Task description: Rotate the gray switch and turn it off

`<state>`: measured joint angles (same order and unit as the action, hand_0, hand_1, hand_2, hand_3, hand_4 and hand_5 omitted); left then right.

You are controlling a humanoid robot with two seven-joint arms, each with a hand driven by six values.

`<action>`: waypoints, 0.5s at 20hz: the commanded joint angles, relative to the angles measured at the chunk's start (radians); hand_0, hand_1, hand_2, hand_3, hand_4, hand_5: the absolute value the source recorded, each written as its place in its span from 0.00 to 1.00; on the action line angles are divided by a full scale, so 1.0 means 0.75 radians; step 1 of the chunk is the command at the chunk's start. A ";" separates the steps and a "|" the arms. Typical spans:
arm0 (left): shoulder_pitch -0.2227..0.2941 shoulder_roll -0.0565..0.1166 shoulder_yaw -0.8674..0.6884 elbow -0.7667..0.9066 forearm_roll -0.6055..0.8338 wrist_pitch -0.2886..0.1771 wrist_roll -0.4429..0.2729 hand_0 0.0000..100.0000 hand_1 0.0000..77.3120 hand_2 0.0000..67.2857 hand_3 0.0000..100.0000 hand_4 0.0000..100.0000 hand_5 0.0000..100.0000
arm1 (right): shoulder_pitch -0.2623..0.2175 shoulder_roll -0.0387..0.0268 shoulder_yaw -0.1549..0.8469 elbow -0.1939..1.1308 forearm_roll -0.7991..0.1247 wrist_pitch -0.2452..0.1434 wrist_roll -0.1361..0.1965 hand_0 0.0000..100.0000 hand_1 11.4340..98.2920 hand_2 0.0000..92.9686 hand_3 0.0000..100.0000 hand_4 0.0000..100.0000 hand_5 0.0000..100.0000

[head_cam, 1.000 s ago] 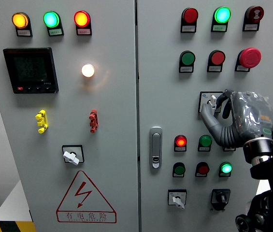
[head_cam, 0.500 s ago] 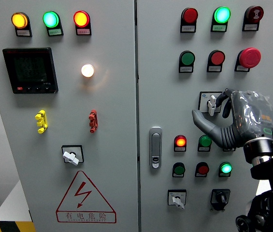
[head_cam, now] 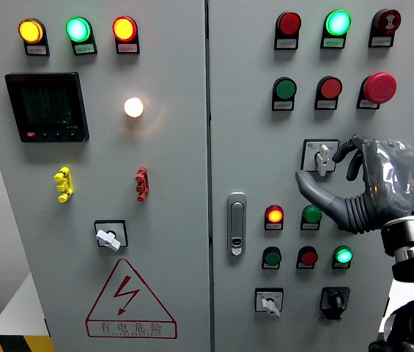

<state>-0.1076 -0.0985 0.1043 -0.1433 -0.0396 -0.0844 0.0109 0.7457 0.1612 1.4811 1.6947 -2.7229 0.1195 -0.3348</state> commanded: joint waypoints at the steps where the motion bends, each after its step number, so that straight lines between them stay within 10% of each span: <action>1: 0.000 0.000 0.000 -0.001 0.000 0.000 0.000 0.34 0.00 0.18 0.22 0.12 0.12 | -0.021 -0.0001 0.007 0.037 0.000 0.002 0.009 0.00 0.22 0.51 0.74 0.67 0.86; 10: -0.002 0.000 0.000 -0.001 0.000 0.000 0.000 0.34 0.00 0.18 0.22 0.12 0.12 | -0.109 -0.0022 0.034 0.158 0.000 0.008 0.088 0.00 0.23 0.31 0.45 0.34 0.51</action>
<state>-0.1074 -0.0981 0.1043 -0.1439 -0.0399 -0.0844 0.0106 0.6753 0.1596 1.4993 1.7938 -2.7221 0.1234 -0.2790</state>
